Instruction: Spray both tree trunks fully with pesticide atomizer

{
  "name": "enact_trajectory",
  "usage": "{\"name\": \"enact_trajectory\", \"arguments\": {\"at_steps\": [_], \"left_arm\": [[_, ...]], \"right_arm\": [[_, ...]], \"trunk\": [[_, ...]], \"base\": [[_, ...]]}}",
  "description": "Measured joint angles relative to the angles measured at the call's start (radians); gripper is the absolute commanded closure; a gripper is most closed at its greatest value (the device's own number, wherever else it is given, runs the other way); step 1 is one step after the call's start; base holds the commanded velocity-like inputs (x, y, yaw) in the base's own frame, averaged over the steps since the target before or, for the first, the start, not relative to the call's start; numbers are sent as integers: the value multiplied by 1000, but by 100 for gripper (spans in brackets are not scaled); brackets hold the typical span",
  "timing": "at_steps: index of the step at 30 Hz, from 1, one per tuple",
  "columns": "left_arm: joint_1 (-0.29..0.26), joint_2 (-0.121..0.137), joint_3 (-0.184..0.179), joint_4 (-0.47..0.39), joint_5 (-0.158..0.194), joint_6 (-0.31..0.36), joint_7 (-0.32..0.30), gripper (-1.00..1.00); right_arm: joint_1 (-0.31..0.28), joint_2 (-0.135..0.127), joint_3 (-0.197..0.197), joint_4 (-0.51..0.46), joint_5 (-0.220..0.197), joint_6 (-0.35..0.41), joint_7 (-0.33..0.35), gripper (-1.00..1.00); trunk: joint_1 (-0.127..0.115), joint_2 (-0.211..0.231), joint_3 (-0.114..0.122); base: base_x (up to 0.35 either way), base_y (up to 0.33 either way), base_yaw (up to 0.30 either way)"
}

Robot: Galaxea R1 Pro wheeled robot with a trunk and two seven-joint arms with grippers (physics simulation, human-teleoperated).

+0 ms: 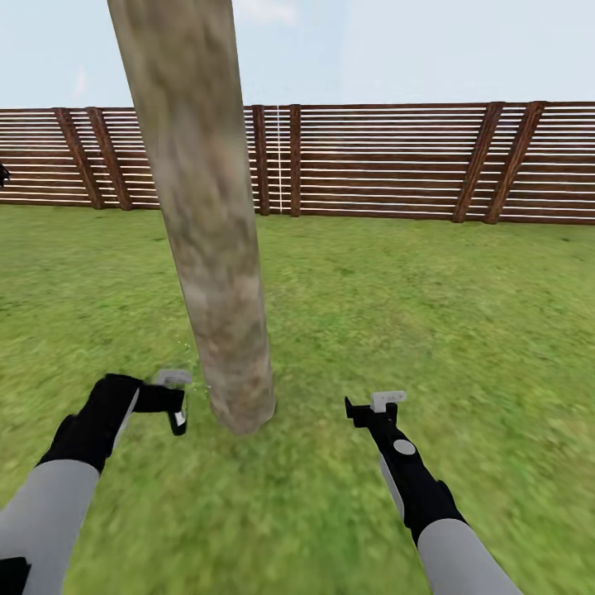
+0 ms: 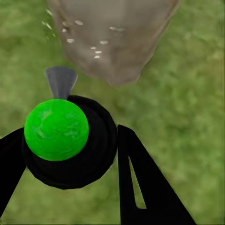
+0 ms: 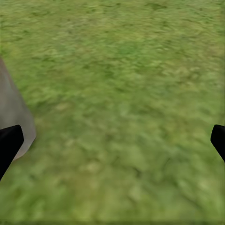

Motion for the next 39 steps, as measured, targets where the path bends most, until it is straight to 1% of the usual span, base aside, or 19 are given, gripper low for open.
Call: {"name": "enact_trajectory", "arguments": {"at_steps": [1,4,6,9,11,13,15,18,20,25,27,30,32,34,35,36,37,38,39], "left_arm": [[16,0,2,34,2,-14,1,100],[36,-8,10,125,3,-163,12,100],[38,-9,15,170,15,-209,15,100],[38,1,14,100,79,-209,14,100],[38,2,38,19,93,-189,13,100],[36,0,51,-6,94,-157,14,100],[30,0,53,-15,94,-145,13,100],[21,5,45,-37,88,-38,8,100],[20,9,43,-55,78,-5,4,100],[-65,76,36,-96,72,108,-21,100],[-90,89,24,-96,72,122,-26,100],[-87,88,19,-93,69,121,-21,100],[-76,87,19,-82,67,112,-17,100],[-47,82,21,-79,68,107,-11,100],[-36,79,21,-78,68,105,-9,100],[-16,77,23,-78,67,103,-7,100],[-7,77,23,-78,67,102,-7,100],[0,77,23,-77,67,102,-6,100],[8,77,24,-76,66,101,-6,100]], "right_arm": [[0,0,0,0,0,0,0,-100],[0,0,0,-1,-1,0,0,-100],[0,0,0,-1,-1,0,0,-100],[0,0,0,-2,-1,0,0,-100],[0,0,0,-1,-1,0,0,-100],[0,0,0,-1,0,0,0,-100],[0,0,-1,-1,0,0,0,-100],[0,0,-1,-1,0,0,0,-100],[0,0,-1,-2,0,0,0,-100],[0,0,-2,-2,0,0,-1,-100],[0,-7,-7,-3,1,0,-1,-100],[0,-71,-38,-40,-2,1,0,-100],[0,-124,-152,-130,-3,5,1,-100],[0,-167,-229,-164,-2,12,68,-100],[0,-187,-249,-169,-1,34,148,-100],[0,-233,-266,-172,2,84,326,-100],[0,-286,-290,-173,2,101,435,-100],[0,-324,-316,-173,0,107,496,-100],[0,-347,-349,-174,0,111,550,-100]], "trunk": [[0,0,0],[0,0,0],[0,0,0],[0,0,0],[0,0,0],[0,0,0],[0,0,0],[0,0,0],[0,0,0],[0,0,0],[0,0,0],[0,0,0],[0,0,0],[0,0,0],[0,0,0],[0,0,0],[0,0,0],[0,0,0],[0,0,0]], "base": [[0,0,0],[0,0,0],[0,0,0],[53,21,-4],[199,186,-198],[196,216,-271],[108,110,-279],[14,14,-121],[2,2,-19],[0,0,-1],[0,0,0],[0,0,0],[0,0,0],[0,0,0],[0,0,0],[0,0,0],[0,0,0],[0,0,0],[0,0,0]]}}
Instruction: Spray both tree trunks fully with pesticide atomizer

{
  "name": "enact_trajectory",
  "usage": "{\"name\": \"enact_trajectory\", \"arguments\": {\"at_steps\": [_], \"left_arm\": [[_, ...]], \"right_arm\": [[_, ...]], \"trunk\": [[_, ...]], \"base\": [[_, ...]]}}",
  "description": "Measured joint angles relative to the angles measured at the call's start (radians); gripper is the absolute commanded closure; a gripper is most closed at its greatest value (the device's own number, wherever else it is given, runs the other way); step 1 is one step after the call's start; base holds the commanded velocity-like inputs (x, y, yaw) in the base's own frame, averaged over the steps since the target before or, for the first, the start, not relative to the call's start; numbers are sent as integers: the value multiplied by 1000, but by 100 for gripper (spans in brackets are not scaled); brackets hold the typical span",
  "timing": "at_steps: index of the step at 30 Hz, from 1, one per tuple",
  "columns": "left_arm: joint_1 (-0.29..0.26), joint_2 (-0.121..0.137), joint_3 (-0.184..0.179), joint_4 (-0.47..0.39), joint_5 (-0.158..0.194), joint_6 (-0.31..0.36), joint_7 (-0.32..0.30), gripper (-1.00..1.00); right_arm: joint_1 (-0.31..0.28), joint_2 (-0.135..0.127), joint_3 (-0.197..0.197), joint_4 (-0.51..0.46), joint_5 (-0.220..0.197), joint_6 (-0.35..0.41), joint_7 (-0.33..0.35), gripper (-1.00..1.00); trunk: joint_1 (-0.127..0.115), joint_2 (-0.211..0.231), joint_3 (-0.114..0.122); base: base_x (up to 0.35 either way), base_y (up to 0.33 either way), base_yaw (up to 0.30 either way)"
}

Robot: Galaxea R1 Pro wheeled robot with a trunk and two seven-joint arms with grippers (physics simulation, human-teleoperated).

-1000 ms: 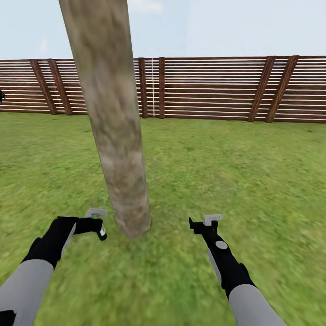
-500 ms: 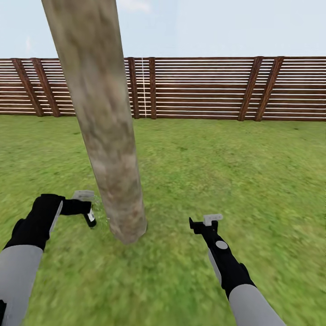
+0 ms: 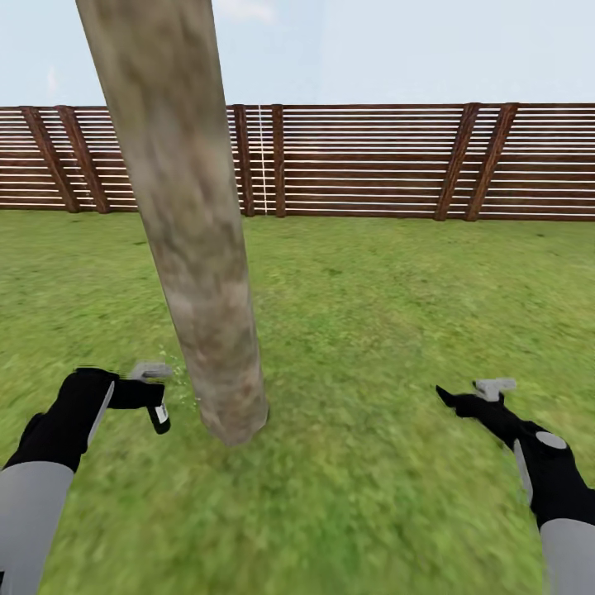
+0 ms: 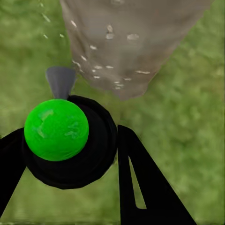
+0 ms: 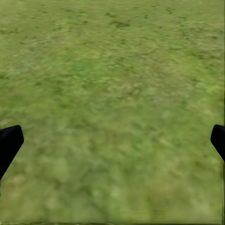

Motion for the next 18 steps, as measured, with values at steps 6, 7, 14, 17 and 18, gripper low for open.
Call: {"name": "enact_trajectory", "arguments": {"at_steps": [6,7,14,17,18], "left_arm": [[-2,4,1,-5,6,-16,8,100],[-6,4,1,-18,9,-12,6,100],[-68,2,-1,-73,13,30,1,100],[-116,7,-1,-86,15,54,0,100],[-138,9,-1,-87,16,58,-2,100]], "right_arm": [[0,-26,-74,-2,2,5,87,-100],[0,-26,-74,-2,2,5,88,-100],[0,-26,-75,-2,3,3,88,-100],[0,-26,-75,-1,3,4,88,-100],[0,-26,-75,-1,3,3,88,-100]], "trunk": [[0,0,0],[0,0,0],[0,0,0],[0,0,0],[0,0,0]], "base": [[0,0,0],[0,0,0],[0,0,0],[0,0,0],[0,0,0]]}}
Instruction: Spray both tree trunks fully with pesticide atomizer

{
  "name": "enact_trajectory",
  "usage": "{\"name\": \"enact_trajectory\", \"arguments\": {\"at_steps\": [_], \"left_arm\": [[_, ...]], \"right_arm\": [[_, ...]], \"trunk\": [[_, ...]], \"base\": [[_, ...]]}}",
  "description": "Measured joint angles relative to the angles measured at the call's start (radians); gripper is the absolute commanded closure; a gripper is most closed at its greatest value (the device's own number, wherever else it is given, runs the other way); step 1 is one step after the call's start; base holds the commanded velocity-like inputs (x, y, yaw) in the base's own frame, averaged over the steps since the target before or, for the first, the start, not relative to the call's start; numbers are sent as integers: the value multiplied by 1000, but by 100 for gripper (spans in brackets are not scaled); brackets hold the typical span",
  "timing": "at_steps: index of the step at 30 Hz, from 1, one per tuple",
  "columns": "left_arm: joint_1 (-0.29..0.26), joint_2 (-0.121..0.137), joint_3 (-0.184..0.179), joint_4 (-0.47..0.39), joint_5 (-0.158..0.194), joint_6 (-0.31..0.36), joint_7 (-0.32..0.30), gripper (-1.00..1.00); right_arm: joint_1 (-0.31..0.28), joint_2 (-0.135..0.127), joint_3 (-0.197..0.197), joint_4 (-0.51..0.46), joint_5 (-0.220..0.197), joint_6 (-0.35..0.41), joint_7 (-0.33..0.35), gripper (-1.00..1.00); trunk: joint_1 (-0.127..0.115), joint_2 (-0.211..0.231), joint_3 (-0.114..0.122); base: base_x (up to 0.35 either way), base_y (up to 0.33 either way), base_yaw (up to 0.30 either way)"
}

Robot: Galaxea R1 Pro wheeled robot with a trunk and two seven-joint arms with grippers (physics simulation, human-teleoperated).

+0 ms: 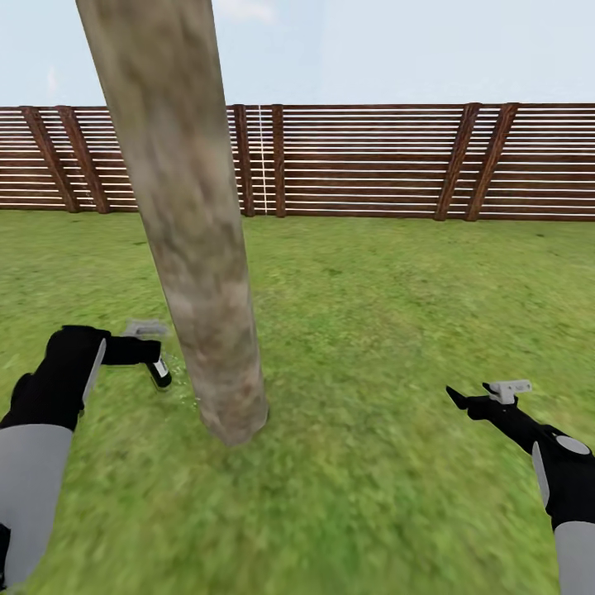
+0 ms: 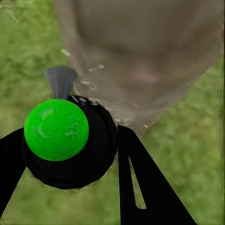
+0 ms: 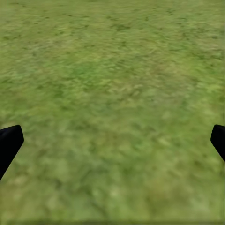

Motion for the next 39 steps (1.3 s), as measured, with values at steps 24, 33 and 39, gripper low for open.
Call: {"name": "enact_trajectory", "arguments": {"at_steps": [24,33,39], "left_arm": [[190,-134,-8,223,35,-290,218,100],[190,-153,-7,258,37,-364,237,100],[190,-198,-2,274,52,-378,316,100]], "right_arm": [[0,0,0,-1,0,-1,0,-100],[0,0,-1,-3,0,-2,0,-100],[0,-1,-1,-3,0,-2,1,-100]], "trunk": [[0,0,0],[0,0,2],[0,0,2]], "base": [[-37,-27,4],[-225,-157,105],[-35,-8,-57]]}}
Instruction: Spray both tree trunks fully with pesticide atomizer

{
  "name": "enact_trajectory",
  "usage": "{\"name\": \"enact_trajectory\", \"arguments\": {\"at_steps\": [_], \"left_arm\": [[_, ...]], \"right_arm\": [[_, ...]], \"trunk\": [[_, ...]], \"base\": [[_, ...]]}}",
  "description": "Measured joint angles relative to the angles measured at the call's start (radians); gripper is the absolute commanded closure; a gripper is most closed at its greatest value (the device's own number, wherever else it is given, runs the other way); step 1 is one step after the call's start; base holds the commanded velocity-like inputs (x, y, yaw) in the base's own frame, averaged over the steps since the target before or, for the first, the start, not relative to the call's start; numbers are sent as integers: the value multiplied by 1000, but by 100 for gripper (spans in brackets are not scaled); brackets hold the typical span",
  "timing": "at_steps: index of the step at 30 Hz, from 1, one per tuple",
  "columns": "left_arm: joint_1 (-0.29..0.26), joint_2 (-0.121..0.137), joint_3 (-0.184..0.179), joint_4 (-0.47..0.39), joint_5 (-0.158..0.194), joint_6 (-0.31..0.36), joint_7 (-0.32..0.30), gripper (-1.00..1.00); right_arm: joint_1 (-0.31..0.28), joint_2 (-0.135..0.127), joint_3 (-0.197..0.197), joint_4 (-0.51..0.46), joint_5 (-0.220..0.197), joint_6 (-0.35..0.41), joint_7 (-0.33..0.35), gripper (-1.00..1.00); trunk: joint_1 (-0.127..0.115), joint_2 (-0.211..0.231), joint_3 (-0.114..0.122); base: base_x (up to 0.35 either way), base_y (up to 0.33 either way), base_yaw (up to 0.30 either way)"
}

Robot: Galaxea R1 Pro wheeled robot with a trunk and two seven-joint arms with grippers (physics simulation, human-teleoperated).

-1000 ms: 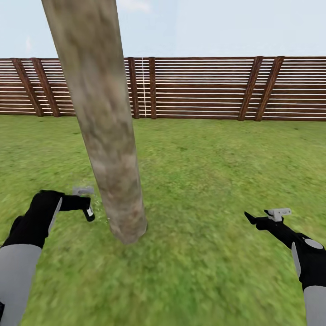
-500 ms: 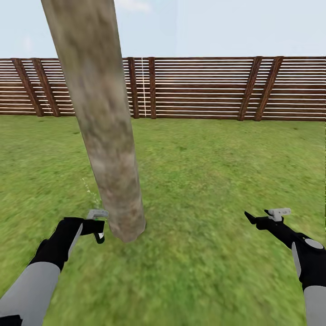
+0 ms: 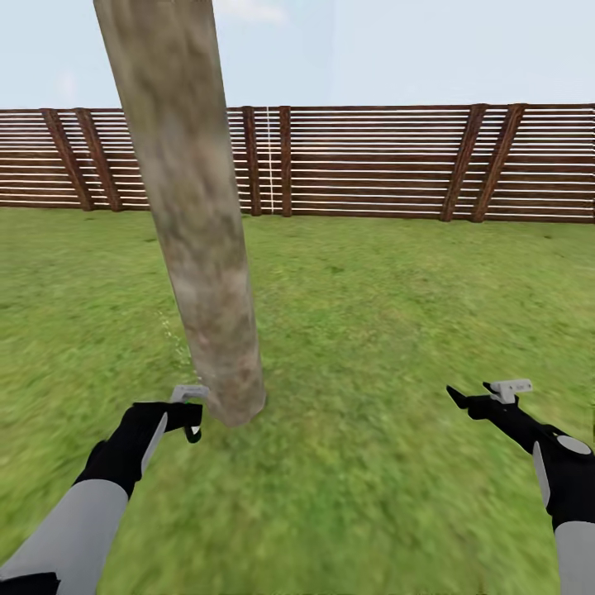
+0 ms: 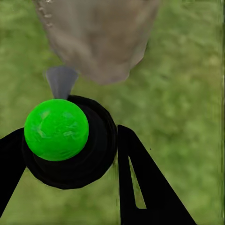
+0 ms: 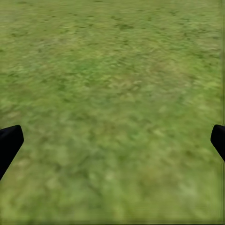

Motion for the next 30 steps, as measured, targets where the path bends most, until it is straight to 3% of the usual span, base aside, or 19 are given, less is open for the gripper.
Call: {"name": "enact_trajectory", "arguments": {"at_steps": [5,8,9,10,12,15,21,25,30], "left_arm": [[-2,8,0,-23,32,1,1,100],[-8,9,-1,-132,33,28,-2,100],[-11,10,-1,-183,31,68,-3,100],[-19,12,-1,-261,29,176,-8,100],[-50,13,-2,-341,33,273,-10,100],[-121,15,-2,-380,31,359,-11,100],[-257,15,-4,-382,33,383,-11,100],[-237,14,-8,-374,32,381,-12,100],[-100,3,-12,-340,36,359,-16,100]], "right_arm": [[0,0,0,-1,0,1,0,-100],[0,0,-1,-1,0,1,0,-100],[0,0,-1,-2,0,1,0,-100],[0,0,-1,-2,0,2,0,-100],[0,0,0,-2,0,0,0,-100],[0,0,0,-2,0,1,0,-100],[0,0,0,-15,0,0,0,-100],[0,0,0,-15,0,0,0,-100],[0,0,0,-15,0,0,0,-100]], "trunk": [[0,0,0],[0,0,-4],[0,0,-6],[0,0,-7],[0,0,-7],[0,0,-7],[0,0,-7],[0,0,-8],[0,0,-8]], "base": [[0,0,-46],[0,0,-1],[0,0,0],[0,0,0],[0,0,0],[0,0,0],[0,0,0],[0,0,0],[0,0,0]]}}
